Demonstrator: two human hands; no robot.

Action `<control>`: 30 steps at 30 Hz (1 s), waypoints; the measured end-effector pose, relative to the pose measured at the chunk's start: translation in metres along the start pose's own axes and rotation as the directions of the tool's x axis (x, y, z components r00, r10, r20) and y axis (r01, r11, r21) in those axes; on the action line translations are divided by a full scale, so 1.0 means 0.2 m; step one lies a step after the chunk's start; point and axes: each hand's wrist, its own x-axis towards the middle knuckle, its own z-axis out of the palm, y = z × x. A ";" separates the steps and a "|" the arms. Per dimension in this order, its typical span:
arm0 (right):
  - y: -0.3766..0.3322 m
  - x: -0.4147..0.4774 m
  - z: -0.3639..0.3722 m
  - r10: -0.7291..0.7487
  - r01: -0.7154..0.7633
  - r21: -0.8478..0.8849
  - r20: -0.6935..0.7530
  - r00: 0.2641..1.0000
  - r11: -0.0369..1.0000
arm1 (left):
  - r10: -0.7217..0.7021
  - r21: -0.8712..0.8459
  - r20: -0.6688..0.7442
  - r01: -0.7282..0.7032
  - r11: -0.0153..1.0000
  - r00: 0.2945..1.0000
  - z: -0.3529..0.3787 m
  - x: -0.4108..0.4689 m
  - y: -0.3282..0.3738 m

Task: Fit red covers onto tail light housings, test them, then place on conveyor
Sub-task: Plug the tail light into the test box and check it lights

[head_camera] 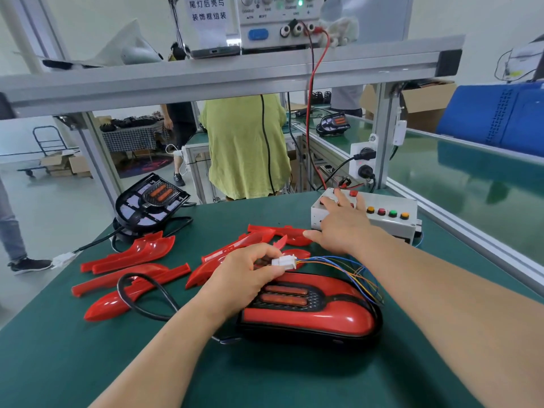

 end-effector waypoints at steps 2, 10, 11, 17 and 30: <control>0.00 0.00 0.00 -0.002 0.002 -0.011 0.007 1.000 1.000 | -0.011 0.007 0.003 0.011 1.000 1.000 0.00 0.00 0.00; 0.00 -0.01 -0.02 -0.020 0.020 -0.020 0.020 1.000 1.000 | 0.022 0.091 -0.004 -0.021 0.996 1.000 -0.01 -0.02 0.02; 0.00 -0.01 -0.02 -0.017 0.017 -0.013 0.023 1.000 1.000 | 0.024 0.096 -0.003 -0.023 0.995 1.000 -0.01 -0.02 0.02; 0.00 -0.04 0.02 -0.005 0.005 0.021 0.003 1.000 1.000 | -0.015 0.031 0.010 0.014 0.999 1.000 0.00 -0.01 0.01; 0.06 -0.12 0.07 0.067 -0.055 0.082 -0.141 0.988 0.995 | -0.028 0.004 0.016 0.028 1.000 0.999 0.00 0.00 -0.02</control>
